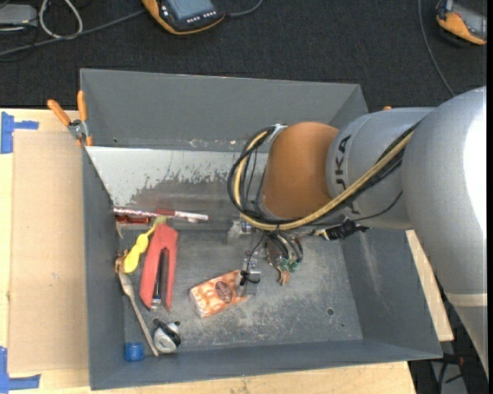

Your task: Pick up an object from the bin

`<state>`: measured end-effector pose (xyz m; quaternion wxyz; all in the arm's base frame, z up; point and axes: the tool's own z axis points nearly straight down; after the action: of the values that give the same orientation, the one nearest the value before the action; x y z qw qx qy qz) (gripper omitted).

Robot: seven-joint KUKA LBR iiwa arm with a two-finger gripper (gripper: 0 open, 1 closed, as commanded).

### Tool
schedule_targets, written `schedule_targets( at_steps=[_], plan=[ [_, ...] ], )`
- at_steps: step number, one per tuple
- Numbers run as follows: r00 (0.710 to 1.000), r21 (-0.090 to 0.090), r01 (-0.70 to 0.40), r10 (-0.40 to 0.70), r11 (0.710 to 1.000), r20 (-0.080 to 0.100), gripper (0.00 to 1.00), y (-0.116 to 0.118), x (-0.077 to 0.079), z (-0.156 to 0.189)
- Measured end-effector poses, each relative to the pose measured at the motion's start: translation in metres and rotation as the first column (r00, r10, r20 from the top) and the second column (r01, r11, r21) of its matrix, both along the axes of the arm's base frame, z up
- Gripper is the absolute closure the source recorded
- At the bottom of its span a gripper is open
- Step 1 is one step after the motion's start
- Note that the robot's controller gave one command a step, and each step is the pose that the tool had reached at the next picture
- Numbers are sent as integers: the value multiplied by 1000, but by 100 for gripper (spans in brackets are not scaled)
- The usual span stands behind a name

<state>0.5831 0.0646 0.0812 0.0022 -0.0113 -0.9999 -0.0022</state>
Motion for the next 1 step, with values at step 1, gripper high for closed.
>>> schedule_targets(
  at_steps=[1],
  plan=[
    [999, -1, -39, 39, 999, 4, 0, 28, -9, -10]
  ],
)
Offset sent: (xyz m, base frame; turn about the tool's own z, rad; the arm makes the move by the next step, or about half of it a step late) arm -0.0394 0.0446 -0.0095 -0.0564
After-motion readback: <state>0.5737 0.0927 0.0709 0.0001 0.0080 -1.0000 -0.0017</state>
